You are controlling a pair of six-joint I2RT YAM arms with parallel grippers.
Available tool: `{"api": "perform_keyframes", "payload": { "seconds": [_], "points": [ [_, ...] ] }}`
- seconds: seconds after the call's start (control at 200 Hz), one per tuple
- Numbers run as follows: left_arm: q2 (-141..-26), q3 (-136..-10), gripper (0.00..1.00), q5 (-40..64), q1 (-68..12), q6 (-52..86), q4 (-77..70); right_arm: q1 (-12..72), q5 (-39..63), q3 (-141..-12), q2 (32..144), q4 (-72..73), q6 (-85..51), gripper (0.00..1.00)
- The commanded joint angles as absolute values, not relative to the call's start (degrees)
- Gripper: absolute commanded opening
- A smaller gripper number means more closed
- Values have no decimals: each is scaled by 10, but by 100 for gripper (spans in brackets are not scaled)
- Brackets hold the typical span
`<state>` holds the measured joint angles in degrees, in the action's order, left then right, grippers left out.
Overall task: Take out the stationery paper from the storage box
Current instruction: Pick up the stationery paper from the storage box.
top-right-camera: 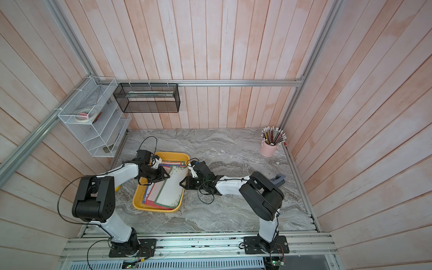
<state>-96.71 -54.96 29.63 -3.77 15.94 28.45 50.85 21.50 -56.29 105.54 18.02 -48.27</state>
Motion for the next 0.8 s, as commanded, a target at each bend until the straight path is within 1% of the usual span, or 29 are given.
{"api": "perform_keyframes", "payload": {
  "seconds": [0.0, 0.16, 0.38, 0.435, 0.58, 0.795],
  "points": [
    [-944, -536, 32, 343, -36, 172, 267, 510, 216, -568, 1063, 192, -484, 39],
    [-933, -522, 31, 387, -36, 184, 251, 510, 219, -570, 1064, 194, -487, 39],
    [-935, -511, 30, 421, -36, 192, 236, 511, 219, -570, 1063, 192, -486, 39],
    [-939, -512, 30, 410, -36, 189, 240, 511, 219, -570, 1063, 191, -486, 39],
    [-963, -527, 35, 340, -36, 170, 278, 510, 220, -573, 1064, 188, -485, 39],
    [-982, -544, 35, 330, -37, 163, 282, 510, 221, -577, 1067, 187, -485, 39]
  ]
}}
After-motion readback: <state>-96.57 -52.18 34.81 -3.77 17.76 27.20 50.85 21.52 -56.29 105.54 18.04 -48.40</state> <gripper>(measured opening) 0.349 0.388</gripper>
